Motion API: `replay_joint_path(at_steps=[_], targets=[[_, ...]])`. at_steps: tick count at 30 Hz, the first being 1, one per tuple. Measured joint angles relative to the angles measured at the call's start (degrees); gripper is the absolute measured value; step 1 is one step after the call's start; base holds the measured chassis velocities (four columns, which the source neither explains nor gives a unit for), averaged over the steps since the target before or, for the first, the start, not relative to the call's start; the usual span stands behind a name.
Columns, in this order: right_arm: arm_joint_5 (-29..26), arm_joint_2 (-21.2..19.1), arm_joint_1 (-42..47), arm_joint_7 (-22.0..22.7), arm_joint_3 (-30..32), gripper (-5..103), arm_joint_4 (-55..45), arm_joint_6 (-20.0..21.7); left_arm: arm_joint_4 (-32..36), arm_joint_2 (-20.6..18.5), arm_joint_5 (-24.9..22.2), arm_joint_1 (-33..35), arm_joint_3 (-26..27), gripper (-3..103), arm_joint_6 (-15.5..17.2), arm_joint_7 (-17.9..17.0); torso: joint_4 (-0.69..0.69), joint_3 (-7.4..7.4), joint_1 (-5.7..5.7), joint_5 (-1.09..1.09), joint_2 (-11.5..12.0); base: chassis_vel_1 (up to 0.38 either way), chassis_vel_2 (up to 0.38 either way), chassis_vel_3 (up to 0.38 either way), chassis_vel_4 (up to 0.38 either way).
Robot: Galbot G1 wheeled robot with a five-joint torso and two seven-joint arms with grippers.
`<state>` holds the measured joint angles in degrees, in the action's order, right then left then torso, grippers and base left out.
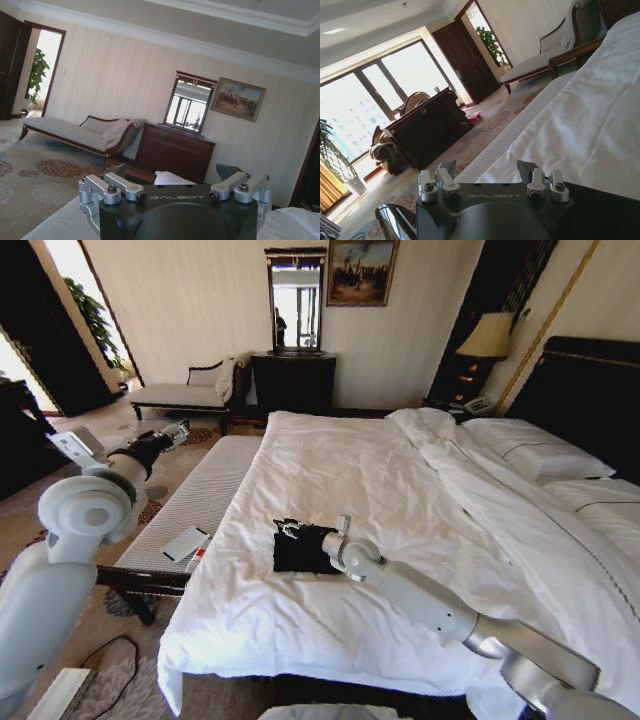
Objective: Fold the clothes on the bed.
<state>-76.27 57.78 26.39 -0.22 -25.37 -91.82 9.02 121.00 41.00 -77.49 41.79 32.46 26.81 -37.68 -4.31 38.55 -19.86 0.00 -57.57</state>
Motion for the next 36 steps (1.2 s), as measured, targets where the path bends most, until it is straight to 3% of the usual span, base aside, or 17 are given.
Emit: replay_joint_path(at_steps=[3, 5, 9, 27, 34, 36], targets=[[0.03, -0.76, 0.53, 2.65, 1.26, 84, 0.31, 0.53, 0.02, 0.12, -0.02, 0.26, 0.2, 100, 0.0, -0.25, 0.0, 0.0, 0.0, 0.0, 0.0, 0.0, 0.0, 0.0, 0.0], [0.09, -0.99, 0.85, 3.56, 1.54, 84, 0.43, 0.91, 0.02, 0.17, -0.03, 0.32, 0.2, 100, 0.0, -0.36, -0.01, 0.0, 0.0, 0.0, 0.0, 0.0, 0.0, 0.0, 0.0], [0.8, -1.06, 3.33, 4.59, 2.2, 99, 0.22, 1.33, 0.34, 0.27, -0.04, 0.91, 0.2, 100, 0.01, -0.85, -0.02, 0.0, 0.0, 0.0, 0.0, 0.0, 0.0, 0.0, 0.0], [8.68, 7.36, 7.52, -0.76, -2.07, 100, 5.59, 0.27, 1.86, -1.57, -1.94, 2.72, 1.39, 100, 1.08, -3.22, 0.01, 0.0, 0.0, 0.0, 0.0, 0.0, 0.0, 0.0, 0.0], [9.94, 5.29, 8.11, -2.28, -3.79, 100, 3.42, -0.83, 0.35, -0.93, -1.35, 3.5, 0.59, 100, 1.46, -3.42, 0.0, 0.0, 0.0, 0.0, 0.0, 0.0, 0.0, 0.0, 0.0], [10.16, 2.27, 8.17, -2.92, -3.81, 100, -0.25, -2.96, -0.62, -0.6, -1.1, 4.16, 0.06, 100, 1.58, -3.5, 0.0, 0.0, 0.0, 0.0, 0.0, 0.0, 0.0, 0.0, 0.0]])
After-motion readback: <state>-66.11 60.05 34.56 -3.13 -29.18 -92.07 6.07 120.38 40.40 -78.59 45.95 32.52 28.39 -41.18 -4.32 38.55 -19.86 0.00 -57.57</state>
